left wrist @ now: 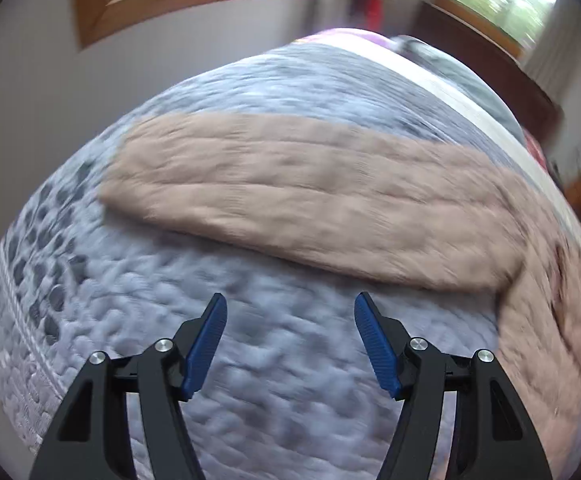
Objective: Fold large clothes
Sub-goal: 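Move the left tool to the other sleeve and grasp its cuff, then lift the sleeve with the left tool and lay it across the coat body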
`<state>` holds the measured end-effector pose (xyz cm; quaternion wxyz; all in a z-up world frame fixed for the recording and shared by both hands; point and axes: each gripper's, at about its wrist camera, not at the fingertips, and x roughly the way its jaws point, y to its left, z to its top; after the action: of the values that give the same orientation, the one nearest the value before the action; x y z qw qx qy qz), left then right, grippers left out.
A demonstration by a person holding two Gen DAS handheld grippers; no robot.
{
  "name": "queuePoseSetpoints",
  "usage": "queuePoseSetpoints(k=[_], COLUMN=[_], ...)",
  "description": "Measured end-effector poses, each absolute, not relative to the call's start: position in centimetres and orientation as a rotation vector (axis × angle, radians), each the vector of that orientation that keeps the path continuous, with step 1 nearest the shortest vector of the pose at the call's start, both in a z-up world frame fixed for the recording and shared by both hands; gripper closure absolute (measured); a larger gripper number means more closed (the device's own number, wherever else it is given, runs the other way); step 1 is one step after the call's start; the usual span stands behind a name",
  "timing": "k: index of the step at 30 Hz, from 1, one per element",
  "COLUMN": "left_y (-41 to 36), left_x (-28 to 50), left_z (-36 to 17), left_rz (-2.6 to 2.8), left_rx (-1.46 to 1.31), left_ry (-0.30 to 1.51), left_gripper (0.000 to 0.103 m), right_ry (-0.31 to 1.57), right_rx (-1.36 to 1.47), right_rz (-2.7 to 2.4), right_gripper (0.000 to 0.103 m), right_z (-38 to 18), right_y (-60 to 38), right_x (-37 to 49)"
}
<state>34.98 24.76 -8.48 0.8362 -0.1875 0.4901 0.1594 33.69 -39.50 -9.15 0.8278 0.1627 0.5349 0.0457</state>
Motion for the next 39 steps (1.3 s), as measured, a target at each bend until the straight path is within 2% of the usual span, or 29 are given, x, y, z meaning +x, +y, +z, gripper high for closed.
queuePoseSetpoints(k=[7, 9, 10, 14, 17, 20, 25, 30, 35, 39], left_y=[33.9, 35.1, 35.4, 36.9, 36.7, 35.5, 35.8, 33.9, 26.4, 18.2], left_x=[35.8, 36.4, 36.6, 37.1, 36.9, 37.1, 37.4, 36.7, 37.0, 38.4], left_z=[-11.1, -11.6, -11.7, -12.1, -11.7, -11.4, -12.4, -8.5, -1.7, 1.2], left_rz=[0.414, 0.421, 0.434, 0.489, 0.499, 0.504, 0.492, 0.438, 0.270, 0.077], left_rx=[-0.725, -0.762, -0.777, -0.824, -0.831, -0.735, -0.734, -0.678, -0.493, -0.369], left_ry=[0.986, 0.959, 0.942, 0.920, 0.899, 0.906, 0.913, 0.789, 0.651, 0.632], left_gripper=[0.039, 0.043, 0.048, 0.088, 0.098, 0.098, 0.099, 0.100, 0.100, 0.100], right_ry=[1.160, 1.165, 1.168, 1.184, 1.190, 1.207, 1.219, 1.196, 1.167, 1.179], right_rx=[0.310, 0.299, 0.296, 0.288, 0.286, 0.293, 0.313, 0.338, 0.334, 0.290], right_rz=[0.130, 0.131, 0.131, 0.124, 0.125, 0.121, 0.118, 0.112, 0.162, 0.177], right_gripper=[0.060, 0.060, 0.060, 0.059, 0.058, 0.058, 0.057, 0.057, 0.057, 0.057], right_z=[-9.7, -9.8, -9.9, -10.5, -10.7, -11.3, -12.3, -11.1, -9.3, -9.2], right_y=[-37.9, -37.7, -37.6, -37.3, -37.2, -37.3, -37.4, -37.6, -36.3, -34.1], right_x=[32.5, 32.1, 32.0, 31.6, 31.4, 31.6, 32.1, 31.3, 30.0, 30.2])
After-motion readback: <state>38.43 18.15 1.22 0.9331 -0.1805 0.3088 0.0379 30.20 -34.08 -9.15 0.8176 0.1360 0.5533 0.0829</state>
